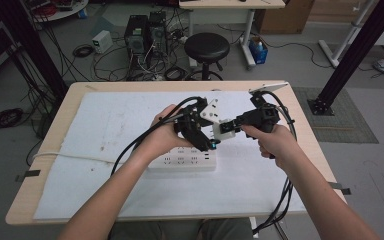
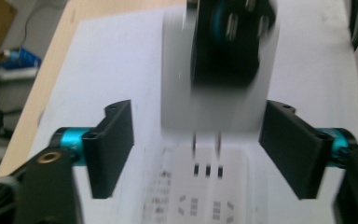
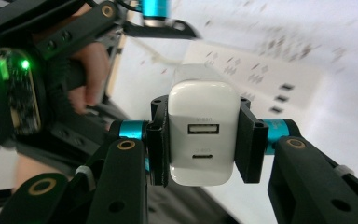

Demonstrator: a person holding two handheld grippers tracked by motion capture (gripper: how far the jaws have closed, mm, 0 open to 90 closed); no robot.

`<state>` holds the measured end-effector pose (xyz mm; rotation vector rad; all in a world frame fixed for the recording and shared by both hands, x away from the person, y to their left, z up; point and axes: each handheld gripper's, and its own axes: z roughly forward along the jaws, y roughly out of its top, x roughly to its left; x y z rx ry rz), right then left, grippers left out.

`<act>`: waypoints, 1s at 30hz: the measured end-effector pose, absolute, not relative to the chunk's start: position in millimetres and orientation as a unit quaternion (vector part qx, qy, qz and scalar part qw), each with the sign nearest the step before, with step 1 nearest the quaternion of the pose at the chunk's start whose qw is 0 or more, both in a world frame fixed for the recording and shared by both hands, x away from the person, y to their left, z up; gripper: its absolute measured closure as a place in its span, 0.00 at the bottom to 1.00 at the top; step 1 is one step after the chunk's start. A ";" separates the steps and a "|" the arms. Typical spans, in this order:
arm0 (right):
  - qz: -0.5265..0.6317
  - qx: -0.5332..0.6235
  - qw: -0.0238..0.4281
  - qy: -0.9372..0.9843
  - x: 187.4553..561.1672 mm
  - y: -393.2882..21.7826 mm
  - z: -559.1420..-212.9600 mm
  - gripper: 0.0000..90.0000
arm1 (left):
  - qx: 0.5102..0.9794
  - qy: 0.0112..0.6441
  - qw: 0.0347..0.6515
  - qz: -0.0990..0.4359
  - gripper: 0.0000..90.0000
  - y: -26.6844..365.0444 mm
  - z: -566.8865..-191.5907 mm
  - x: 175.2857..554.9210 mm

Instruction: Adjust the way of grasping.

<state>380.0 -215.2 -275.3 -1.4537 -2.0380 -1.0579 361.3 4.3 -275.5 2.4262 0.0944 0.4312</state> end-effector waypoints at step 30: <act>-0.098 -0.272 -0.078 -0.954 380.8 -196.7 -228.1 0.69 | 0.923 0.383 0.034 0.025 0.22 234.1 -268.4 391.7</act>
